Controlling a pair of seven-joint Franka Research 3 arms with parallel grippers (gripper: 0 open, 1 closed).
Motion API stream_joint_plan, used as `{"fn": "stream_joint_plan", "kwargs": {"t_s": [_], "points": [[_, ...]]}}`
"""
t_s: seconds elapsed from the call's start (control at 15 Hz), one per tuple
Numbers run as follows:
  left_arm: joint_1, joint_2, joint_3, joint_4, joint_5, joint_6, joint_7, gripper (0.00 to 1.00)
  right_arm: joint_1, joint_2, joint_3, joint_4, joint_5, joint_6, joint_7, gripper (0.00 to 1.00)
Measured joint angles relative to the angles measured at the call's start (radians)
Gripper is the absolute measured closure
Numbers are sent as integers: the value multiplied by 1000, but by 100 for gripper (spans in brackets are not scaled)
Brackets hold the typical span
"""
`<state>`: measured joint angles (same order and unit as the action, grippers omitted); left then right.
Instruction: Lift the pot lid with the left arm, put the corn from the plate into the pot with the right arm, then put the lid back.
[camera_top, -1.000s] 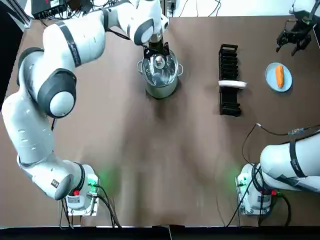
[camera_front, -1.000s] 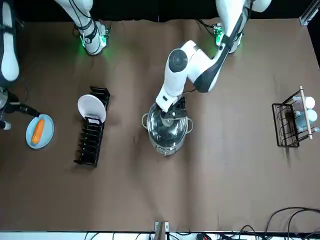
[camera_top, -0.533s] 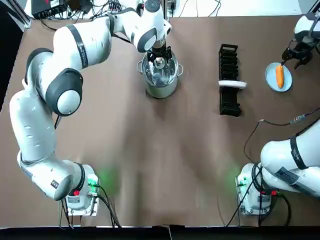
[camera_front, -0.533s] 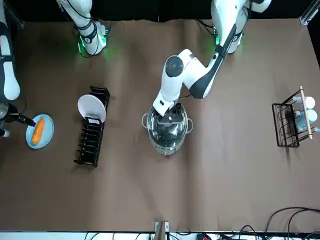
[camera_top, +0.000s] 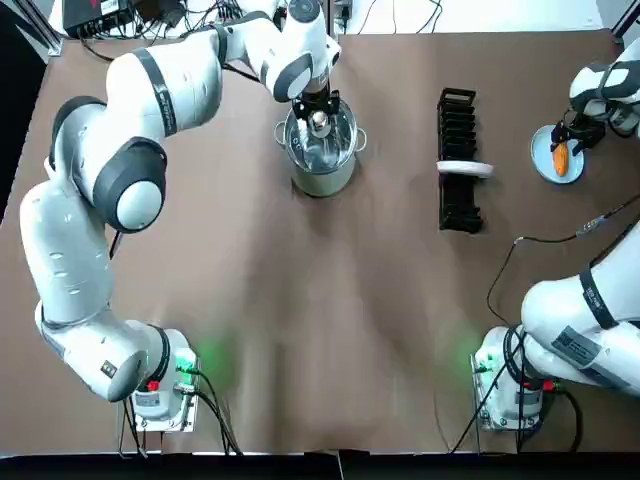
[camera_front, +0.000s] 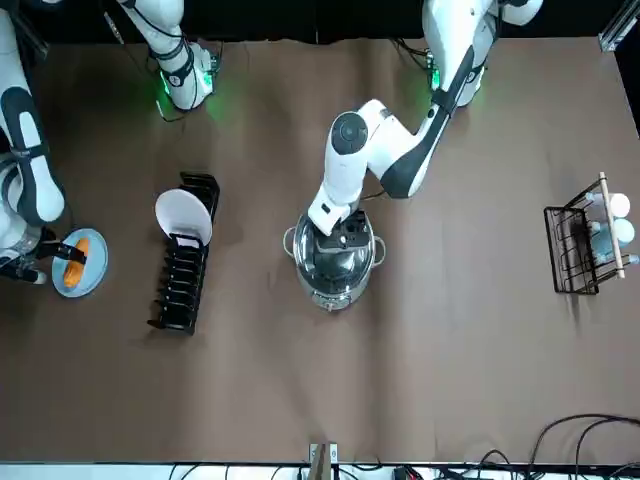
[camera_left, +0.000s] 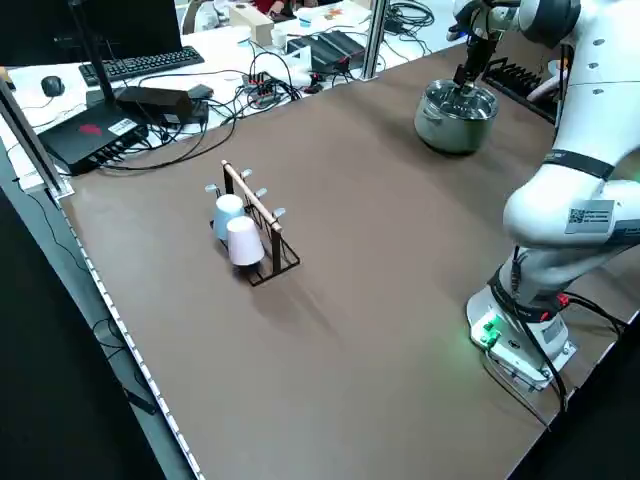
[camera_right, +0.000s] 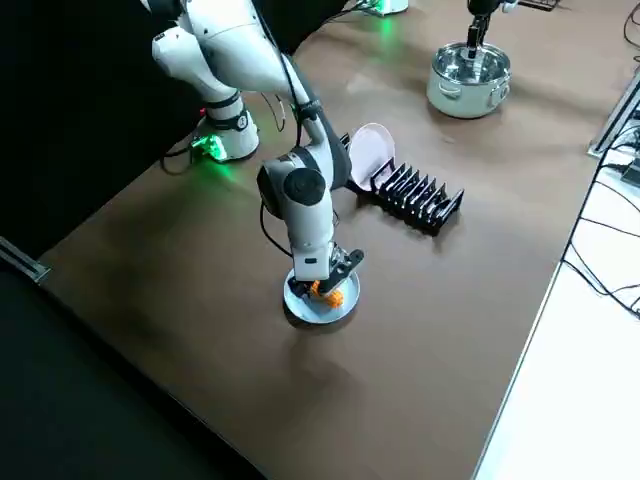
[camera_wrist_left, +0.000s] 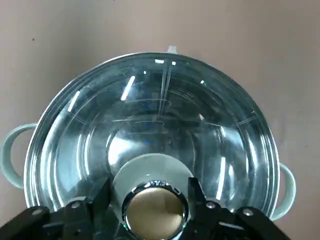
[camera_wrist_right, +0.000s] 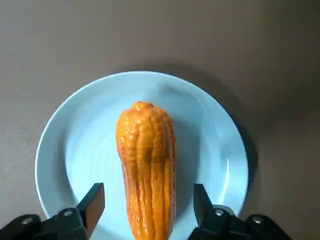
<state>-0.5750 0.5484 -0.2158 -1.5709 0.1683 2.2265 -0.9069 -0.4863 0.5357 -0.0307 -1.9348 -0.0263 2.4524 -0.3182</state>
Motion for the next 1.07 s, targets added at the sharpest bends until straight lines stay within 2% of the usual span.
{"fn": "stream_joint_plan", "kwargs": {"t_s": [0.13,0.27,0.4,0.6,1.07], "points": [[-2,-1,1,0,2,-3,-3,32,0,12,1,4,0,13,-35,20],[-3,-2,2,0,4,-5,-11,33,0,16,0,13,0,14,-51,38],[-5,-4,2,1,4,-7,-18,33,-1,20,0,21,0,14,-64,41],[-23,-19,1,7,4,-65,-52,33,-1,24,0,24,0,14,-67,57],[-28,-27,2,7,4,-77,-73,38,20,15,12,49,0,-15,-70,60]]}}
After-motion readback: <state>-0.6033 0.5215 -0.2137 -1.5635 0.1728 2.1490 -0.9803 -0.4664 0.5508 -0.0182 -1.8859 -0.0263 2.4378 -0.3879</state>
